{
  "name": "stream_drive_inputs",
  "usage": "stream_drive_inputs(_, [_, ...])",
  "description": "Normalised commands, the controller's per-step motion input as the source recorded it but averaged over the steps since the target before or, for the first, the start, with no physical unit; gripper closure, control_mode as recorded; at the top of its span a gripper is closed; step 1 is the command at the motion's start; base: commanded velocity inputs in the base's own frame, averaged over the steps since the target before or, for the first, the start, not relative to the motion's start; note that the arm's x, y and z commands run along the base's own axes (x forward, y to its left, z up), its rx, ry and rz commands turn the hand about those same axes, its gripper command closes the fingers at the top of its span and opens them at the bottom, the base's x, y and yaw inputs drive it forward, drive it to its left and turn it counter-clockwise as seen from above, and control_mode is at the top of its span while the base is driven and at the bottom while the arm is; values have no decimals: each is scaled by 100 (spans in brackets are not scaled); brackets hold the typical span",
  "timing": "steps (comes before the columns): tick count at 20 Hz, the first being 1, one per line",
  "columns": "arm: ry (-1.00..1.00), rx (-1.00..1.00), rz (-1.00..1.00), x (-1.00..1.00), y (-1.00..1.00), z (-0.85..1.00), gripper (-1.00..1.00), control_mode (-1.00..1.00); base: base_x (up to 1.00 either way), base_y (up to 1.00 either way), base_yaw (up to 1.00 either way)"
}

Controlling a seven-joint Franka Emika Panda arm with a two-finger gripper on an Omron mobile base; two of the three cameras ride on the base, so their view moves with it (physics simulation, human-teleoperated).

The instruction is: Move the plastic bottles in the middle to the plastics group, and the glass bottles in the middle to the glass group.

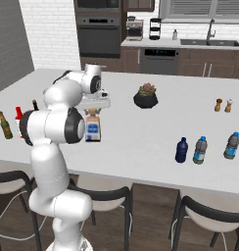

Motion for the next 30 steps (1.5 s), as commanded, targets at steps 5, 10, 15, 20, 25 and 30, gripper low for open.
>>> stream_drive_inputs(5, [-6,0,23,-17,73,9,100,-100,0,0,0])
stream_drive_inputs(10, [-14,0,9,-1,52,11,100,-100,0,0,0])
stream_drive_inputs(15, [-2,1,10,7,57,0,100,-100,0,0,0])
stream_drive_inputs(20, [-2,1,13,12,48,0,100,-100,0,0,0])
stream_drive_inputs(25, [-2,0,3,26,38,0,100,-100,0,0,0])
stream_drive_inputs(30, [0,0,0,26,37,0,100,-100,0,0,0])
